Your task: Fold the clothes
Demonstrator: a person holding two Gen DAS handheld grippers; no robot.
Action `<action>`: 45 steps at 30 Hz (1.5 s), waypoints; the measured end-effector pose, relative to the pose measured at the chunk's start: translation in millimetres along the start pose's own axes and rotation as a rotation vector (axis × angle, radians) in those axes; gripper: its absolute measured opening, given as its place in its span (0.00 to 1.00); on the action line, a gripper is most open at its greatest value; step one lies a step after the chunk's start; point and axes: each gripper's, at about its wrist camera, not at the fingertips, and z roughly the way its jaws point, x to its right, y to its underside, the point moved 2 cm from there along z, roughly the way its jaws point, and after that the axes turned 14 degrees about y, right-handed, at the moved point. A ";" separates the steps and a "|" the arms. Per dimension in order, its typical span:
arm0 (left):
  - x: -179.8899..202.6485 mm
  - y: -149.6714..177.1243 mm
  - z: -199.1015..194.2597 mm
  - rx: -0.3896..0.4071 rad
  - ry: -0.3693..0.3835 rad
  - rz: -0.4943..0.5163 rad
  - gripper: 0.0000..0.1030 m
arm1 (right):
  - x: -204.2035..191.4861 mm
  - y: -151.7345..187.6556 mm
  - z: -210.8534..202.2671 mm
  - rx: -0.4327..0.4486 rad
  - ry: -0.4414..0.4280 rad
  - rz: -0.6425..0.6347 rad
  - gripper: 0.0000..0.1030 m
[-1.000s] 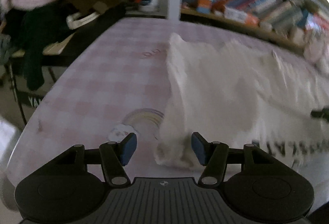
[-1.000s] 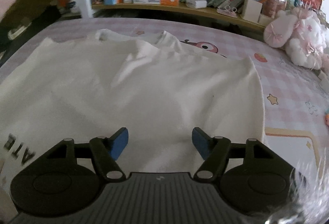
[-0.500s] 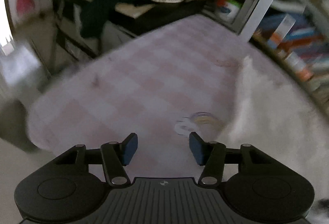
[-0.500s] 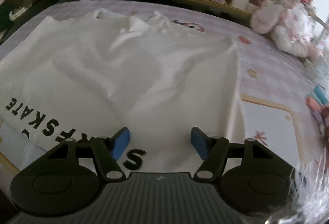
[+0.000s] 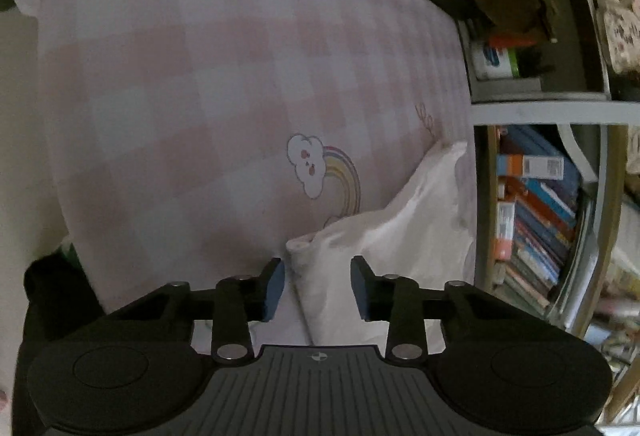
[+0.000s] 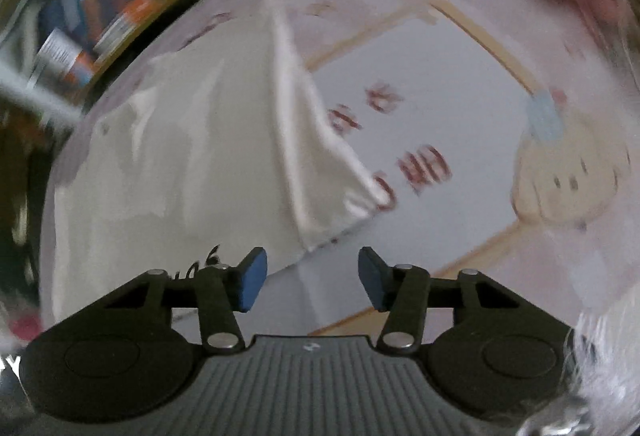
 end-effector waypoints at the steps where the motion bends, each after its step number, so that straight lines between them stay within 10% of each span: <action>1: -0.6 0.9 1.2 0.008 0.003 -0.005 0.28 | 4.4 -0.7 2.4 -0.013 -0.021 0.052 0.45; 7: -2.2 -5.9 19.2 0.069 0.038 -0.044 0.09 | 11.8 -12.0 15.5 -0.002 -0.083 0.298 0.34; 9: 12.1 -7.7 21.3 0.087 0.080 -0.007 0.05 | 10.3 -17.2 19.1 0.013 -0.099 0.339 0.05; 16: 83.6 -2.3 4.3 0.082 0.241 0.244 0.04 | -24.4 -42.8 -48.6 0.242 -0.251 0.172 0.04; 25: 14.8 5.1 9.8 -0.034 -0.016 0.259 0.06 | -16.4 -12.2 4.2 0.162 0.077 -0.074 0.05; 39: -10.8 -0.9 14.2 -0.031 0.072 0.073 0.16 | -102.0 16.0 -34.1 0.490 0.208 -0.543 0.63; 45: -11.6 0.3 19.3 -0.017 0.085 0.031 0.17 | -151.1 29.2 -27.5 0.508 0.098 -0.715 0.66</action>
